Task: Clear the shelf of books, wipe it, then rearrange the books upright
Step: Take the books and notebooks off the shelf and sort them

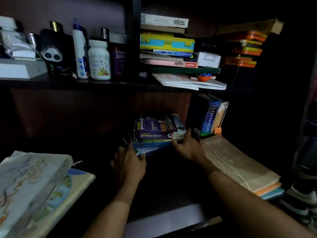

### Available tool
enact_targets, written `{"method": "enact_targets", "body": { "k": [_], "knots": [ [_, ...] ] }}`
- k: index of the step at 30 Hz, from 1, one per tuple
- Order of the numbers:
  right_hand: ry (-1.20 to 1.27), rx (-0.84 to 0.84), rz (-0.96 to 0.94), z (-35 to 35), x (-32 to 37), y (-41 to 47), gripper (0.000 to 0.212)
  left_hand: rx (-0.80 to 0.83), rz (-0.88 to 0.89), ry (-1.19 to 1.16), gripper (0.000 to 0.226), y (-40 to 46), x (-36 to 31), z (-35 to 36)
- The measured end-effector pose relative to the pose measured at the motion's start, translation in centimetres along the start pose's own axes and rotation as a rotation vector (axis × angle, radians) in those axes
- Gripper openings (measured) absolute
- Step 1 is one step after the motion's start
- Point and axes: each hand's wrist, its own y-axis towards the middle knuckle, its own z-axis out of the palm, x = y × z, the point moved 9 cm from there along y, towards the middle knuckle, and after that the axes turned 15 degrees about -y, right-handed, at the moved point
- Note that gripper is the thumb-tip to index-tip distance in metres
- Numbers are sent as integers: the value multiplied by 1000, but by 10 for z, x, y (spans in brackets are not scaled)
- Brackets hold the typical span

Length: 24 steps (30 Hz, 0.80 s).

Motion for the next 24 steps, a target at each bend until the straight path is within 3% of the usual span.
{"method": "enact_targets", "body": {
  "k": [3, 6, 10, 14, 16, 18, 21, 24],
  "knots": [
    [42, 0, -30, -6, 1, -5, 74, -9, 8, -178, 92, -1, -2, -1],
    [129, -47, -135, -17, 11, -16, 67, -40, 40, -294, 105, 0, -1, -2],
    [83, -166, -453, -22, 42, -41, 65, -209, -114, -351, 84, 0, 15, -20],
    [-27, -236, -681, -18, 58, -61, 27, -406, -154, -504, 58, -13, 20, -41],
    [-36, -262, -686, -18, 56, -61, 23, -508, -39, -506, 68, -20, 10, -57],
    [-51, -294, -654, -19, 54, -58, 21, -505, 176, -468, 77, -22, -12, -60],
    [-97, -264, -559, -15, 49, -50, 23, -273, 492, -311, 79, -24, -48, -32],
    [-53, -226, -455, -15, 45, -44, 20, -122, 633, -140, 69, -27, -60, -7]
  ]
}}
